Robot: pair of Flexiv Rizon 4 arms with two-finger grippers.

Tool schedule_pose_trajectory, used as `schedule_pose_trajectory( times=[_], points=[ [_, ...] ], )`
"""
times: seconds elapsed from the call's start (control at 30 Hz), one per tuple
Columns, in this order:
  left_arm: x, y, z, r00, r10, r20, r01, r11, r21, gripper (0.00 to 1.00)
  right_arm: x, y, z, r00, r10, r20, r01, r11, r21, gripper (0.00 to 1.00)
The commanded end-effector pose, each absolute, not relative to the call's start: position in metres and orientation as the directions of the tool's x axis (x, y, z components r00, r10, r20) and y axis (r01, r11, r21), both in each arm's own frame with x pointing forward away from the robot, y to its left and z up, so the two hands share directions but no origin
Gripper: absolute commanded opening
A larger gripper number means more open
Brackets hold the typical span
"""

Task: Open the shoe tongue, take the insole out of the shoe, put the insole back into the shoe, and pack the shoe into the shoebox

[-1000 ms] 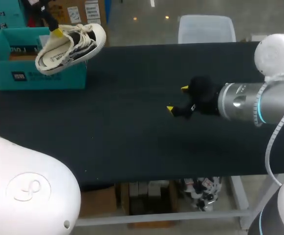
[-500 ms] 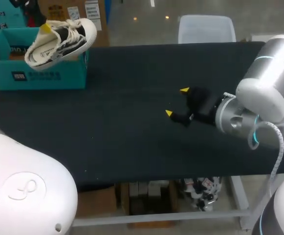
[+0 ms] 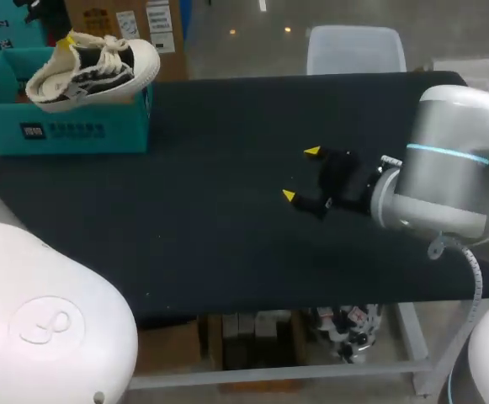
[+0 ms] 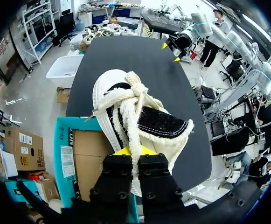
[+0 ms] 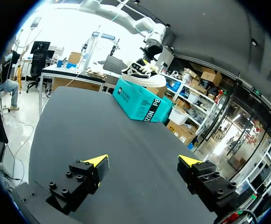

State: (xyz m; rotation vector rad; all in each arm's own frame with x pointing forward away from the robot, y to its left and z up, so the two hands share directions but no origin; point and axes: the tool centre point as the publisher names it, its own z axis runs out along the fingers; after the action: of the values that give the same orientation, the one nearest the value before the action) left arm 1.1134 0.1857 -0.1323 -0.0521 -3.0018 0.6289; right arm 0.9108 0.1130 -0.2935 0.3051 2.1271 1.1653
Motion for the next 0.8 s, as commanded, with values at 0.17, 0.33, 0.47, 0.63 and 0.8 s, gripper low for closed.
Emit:
schedule_pose_trajectory(
  times=[0.17, 0.33, 0.47, 0.63, 0.8],
  points=[
    [1.148, 0.218, -0.116, -0.832, 0.399, 0.385, 0.218, 0.874, -0.434, 0.0, 0.924, 0.11, -0.278, -0.859, 0.334, -0.388, -0.124, 0.6, 0.79, 1.0],
    [1.161, 0.227, -0.127, -0.792, 0.429, 0.435, 0.245, 0.875, -0.417, 0.0, 0.932, 0.111, -0.271, -0.914, 0.216, -0.342, -0.124, 0.655, 0.746, 1.0],
    [1.164, 0.237, -0.143, -0.781, 0.42, 0.463, 0.25, 0.888, -0.385, 0.0, 0.936, 0.113, -0.265, -0.938, 0.112, -0.329, -0.165, 0.692, 0.703, 1.0],
    [1.176, 0.257, -0.16, -0.79, 0.363, 0.494, 0.187, 0.91, -0.37, 0.0, 0.947, 0.117, -0.262, -0.955, 0.004, -0.295, -0.201, 0.725, 0.659, 1.0],
    [1.193, 0.279, -0.169, -0.806, 0.321, 0.497, 0.104, 0.904, -0.415, 0.0, 0.952, 0.12, -0.261, -0.959, -0.061, -0.276, -0.228, 0.742, 0.63, 1.0]
  ],
)
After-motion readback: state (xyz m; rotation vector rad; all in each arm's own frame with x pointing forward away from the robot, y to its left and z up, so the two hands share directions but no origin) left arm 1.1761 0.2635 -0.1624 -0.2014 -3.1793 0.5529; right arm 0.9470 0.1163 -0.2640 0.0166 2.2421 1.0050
